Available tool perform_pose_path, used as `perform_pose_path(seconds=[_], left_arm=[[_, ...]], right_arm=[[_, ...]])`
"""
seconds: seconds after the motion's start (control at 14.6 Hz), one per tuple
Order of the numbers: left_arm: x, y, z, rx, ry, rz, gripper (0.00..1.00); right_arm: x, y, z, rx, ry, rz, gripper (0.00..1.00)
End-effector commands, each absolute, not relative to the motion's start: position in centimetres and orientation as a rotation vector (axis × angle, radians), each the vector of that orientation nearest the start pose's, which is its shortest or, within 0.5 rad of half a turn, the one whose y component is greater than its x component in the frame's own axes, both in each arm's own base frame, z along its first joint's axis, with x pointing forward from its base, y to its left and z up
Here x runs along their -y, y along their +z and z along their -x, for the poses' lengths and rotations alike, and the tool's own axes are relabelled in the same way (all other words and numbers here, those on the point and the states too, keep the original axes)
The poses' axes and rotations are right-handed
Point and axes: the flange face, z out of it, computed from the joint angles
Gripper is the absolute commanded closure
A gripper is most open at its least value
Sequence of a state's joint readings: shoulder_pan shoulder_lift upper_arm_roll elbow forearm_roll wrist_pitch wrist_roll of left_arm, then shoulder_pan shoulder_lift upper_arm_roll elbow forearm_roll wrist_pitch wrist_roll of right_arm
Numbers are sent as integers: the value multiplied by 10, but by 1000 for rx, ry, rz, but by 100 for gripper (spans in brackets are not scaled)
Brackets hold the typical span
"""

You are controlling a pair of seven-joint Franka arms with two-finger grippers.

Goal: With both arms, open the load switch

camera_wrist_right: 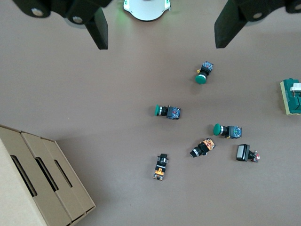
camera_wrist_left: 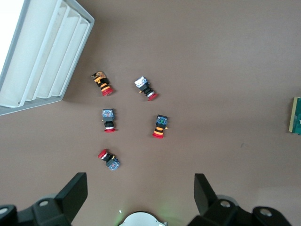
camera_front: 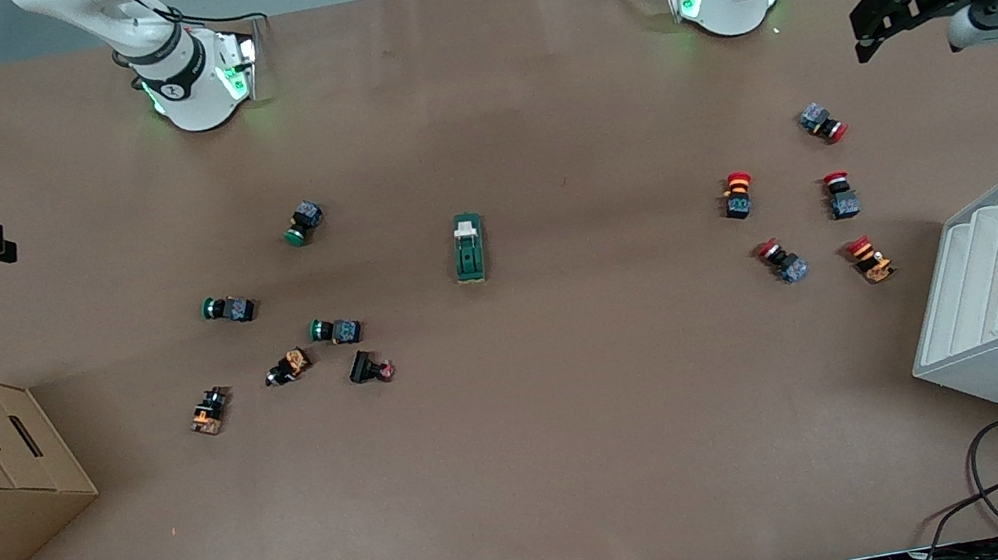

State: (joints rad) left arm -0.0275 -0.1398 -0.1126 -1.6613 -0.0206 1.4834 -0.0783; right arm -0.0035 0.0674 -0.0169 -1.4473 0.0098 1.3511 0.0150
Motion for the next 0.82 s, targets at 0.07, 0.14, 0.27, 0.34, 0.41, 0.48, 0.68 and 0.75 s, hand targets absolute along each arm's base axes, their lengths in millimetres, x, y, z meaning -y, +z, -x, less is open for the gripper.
perform_pose_path(seconds=[0.07,0.14,0.27,0.34,0.41,0.48,0.68,0.75], left_arm=[[70,651,-492,-93,37,3154,0],[70,651,-492,-93,33,3155,0],[70,651,-492,-95,30,3155,0],[70,651,-493,-95,30,3155,0],[70,650,-495,-102,32,3154,0],[70,650,-496,-102,36,3149,0],[70,654,-498,-107,24,3149,0],[70,652,-501,-107,31,3148,0]], right_arm=[[9,622,-517,-42,194,3126,0],[9,622,-511,-42,183,3126,0],[10,619,-506,-45,185,3126,0],[10,620,-504,-47,187,3126,0],[12,618,-501,-52,194,3125,0],[11,619,-498,-49,187,3125,0],[10,623,-499,-47,166,3127,0],[11,627,-499,-49,154,3127,0]])
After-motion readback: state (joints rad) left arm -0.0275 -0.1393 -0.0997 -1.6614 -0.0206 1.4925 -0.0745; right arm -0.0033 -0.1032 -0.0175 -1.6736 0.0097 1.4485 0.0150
